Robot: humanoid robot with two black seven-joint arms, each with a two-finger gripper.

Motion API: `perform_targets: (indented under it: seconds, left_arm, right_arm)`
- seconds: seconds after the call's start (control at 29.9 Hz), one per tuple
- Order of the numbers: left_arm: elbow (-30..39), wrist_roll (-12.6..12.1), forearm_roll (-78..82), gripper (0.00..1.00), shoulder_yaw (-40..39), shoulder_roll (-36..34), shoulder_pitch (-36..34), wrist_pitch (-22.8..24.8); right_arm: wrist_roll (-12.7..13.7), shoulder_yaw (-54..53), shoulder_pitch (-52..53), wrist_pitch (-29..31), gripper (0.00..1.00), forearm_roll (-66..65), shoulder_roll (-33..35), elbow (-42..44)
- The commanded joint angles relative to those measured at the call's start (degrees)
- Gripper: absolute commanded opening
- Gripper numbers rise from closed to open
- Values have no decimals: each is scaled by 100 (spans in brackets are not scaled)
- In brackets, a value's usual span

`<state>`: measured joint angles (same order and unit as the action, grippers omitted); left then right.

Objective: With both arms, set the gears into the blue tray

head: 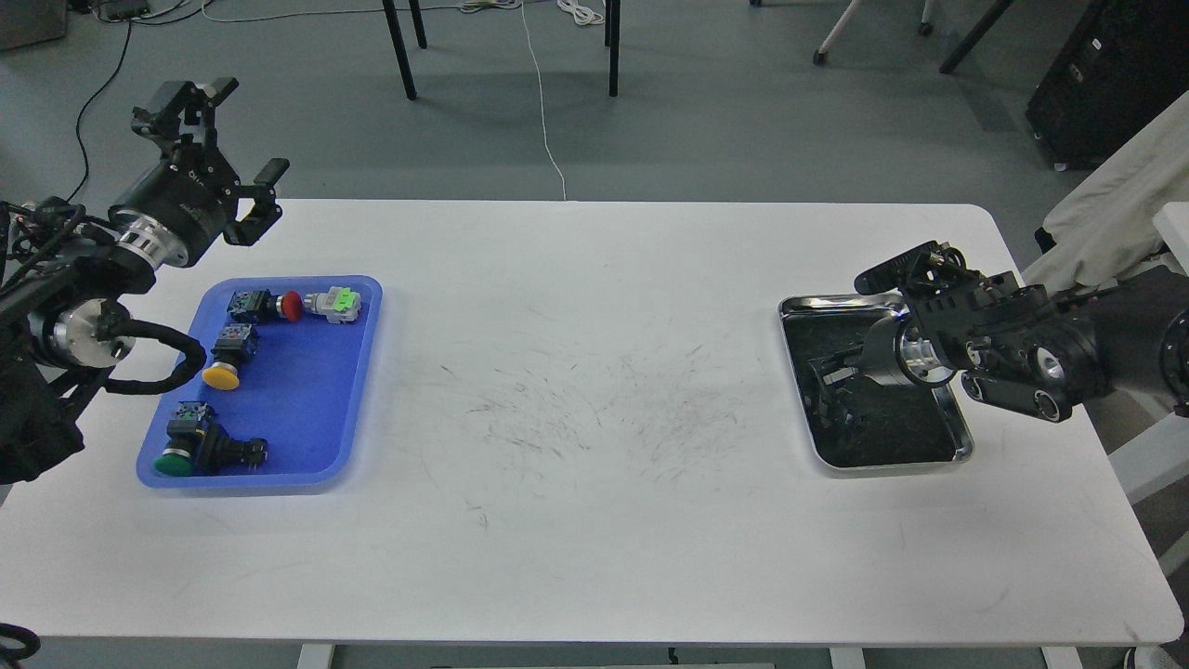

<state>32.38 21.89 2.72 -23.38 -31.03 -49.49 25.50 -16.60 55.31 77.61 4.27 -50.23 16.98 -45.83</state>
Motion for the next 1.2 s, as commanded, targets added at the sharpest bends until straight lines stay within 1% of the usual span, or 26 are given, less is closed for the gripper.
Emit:
perform_targets:
  seconds: [0.0,0.17,0.33,0.43,0.5,0.64,0.74,0.87,1.0,1.07,1.17]
  left_arm:
    - [5,0,-8,98,0,0,1,-1]
    - [5,0,-8,98,0,-18,1,-1]
    - [49,0,-105,98,-9,-219,18,-1]
    - [75,0,-114,98,-9,-316,36,-1]
    - [75,0,-131,98,-9,-351,44,8]
    - [102,-9,-123,98,0,-527,36,17]
    - [154,-18,-123,98,0,-632,27,26]
    - [374,-18,-123,98,26,-896,36,-1]
    - [471,-18,-123,98,70,-1124,44,8]
    - [506,-27,-123,98,79,-1212,44,8]
    - [620,-27,-123,98,88,-1344,44,8]
  right_arm:
    - [-1,-37,254,29,1,39,24,22]
    - [8,-274,711,47,1,110,129,22]
    - [-1,-1021,1229,30,1,180,200,-75]
    - [-1,-1171,1564,-49,1,338,77,-127]
    - [-10,-1346,1705,-137,1,399,-168,-145]
    - [-185,-1952,1723,-751,1,400,-538,-303]
    - [-194,-2313,1653,-1156,1,400,-801,-487]
    - [-203,-2384,1495,-1499,1,339,-1161,-532]
    - [-361,-2384,1205,-1797,1,251,-1487,-567]
    - [-396,-2402,1056,-1973,1,119,-1689,-558]
    - [-510,-2410,722,-2184,1,-302,-1698,-550]
